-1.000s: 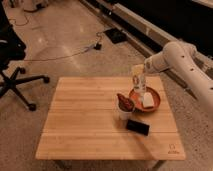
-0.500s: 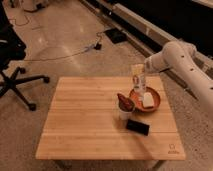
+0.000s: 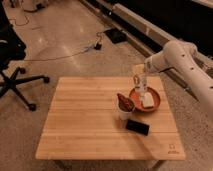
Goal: Place the bottle in the ceramic bowl
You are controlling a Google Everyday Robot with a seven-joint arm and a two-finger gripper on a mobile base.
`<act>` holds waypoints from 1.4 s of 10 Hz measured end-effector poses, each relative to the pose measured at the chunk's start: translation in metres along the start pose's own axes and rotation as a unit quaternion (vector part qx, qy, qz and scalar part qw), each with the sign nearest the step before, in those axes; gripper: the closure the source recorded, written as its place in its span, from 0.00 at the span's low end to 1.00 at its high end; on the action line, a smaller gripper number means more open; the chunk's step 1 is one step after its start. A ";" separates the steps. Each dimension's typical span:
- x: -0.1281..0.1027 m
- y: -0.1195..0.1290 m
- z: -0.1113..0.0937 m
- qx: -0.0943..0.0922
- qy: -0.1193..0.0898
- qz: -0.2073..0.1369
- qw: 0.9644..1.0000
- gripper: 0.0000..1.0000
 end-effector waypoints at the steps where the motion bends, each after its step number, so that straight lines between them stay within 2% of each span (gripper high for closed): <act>1: -0.001 0.004 0.006 -0.001 -0.009 0.003 1.000 1.00; 2: -0.002 0.008 0.010 -0.004 -0.015 0.005 1.000 0.96; 3: -0.002 0.010 0.013 -0.006 -0.019 0.005 1.000 0.87; 8: 0.001 0.028 0.031 -0.029 -0.025 -0.003 0.999 0.35; 10: 0.000 0.038 0.038 -0.039 -0.033 -0.001 0.999 0.20; 13: -0.004 0.045 0.045 -0.042 -0.043 0.003 0.998 0.22; 14: -0.005 0.041 0.043 -0.039 -0.037 -0.001 0.999 0.33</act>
